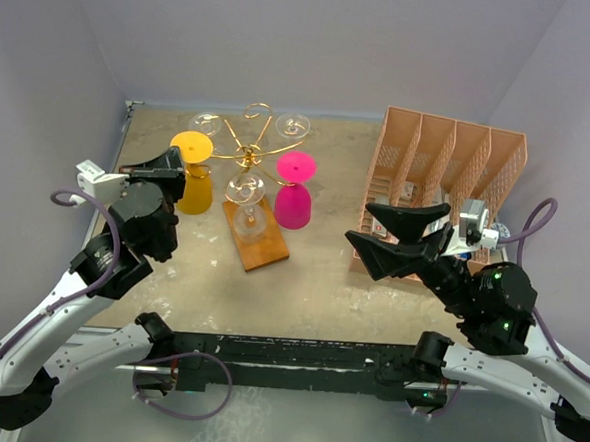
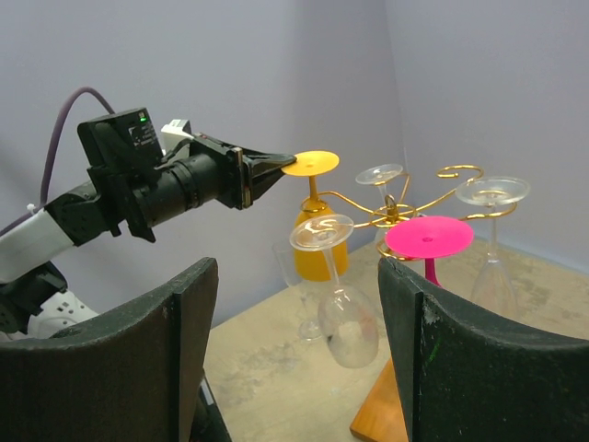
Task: Place the wine glass upside down on the wine glass rack
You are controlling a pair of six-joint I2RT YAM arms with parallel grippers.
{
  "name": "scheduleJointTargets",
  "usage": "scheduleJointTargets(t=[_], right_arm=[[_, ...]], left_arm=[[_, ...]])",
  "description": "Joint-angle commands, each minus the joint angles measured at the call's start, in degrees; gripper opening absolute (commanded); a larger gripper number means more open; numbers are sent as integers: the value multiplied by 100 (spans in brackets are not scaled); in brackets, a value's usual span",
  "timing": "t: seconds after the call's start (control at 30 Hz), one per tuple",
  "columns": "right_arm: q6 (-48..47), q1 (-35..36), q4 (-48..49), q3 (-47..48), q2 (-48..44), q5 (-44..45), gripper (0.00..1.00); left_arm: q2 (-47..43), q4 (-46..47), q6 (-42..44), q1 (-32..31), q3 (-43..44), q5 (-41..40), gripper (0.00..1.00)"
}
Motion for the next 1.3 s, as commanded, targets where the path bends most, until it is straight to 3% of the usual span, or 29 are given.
scheduleJointTargets(t=[0.0, 0.47, 0.77, 1.0, 1.13, 1.27], right_arm=[[76, 17, 405, -7, 43, -43, 72], [145, 15, 587, -124, 85, -25, 72], [154, 11, 784, -246, 99, -67, 72], [169, 15, 870, -350, 23, -35, 72], [165, 17, 908, -396, -15, -19, 72], [154, 18, 904, -428, -44, 22, 72]], left_arm=[[-83, -115, -109, 43, -58, 346, 0], [-107, -424, -217, 43, -241, 1047, 0], [-232, -818, -262, 43, -230, 1285, 8], [-430, -1470, -254, 43, -58, 1367, 24], [-428, -1972, 113, 47, 294, 1327, 45], [-400, -2316, 525, 46, 561, 1246, 56]])
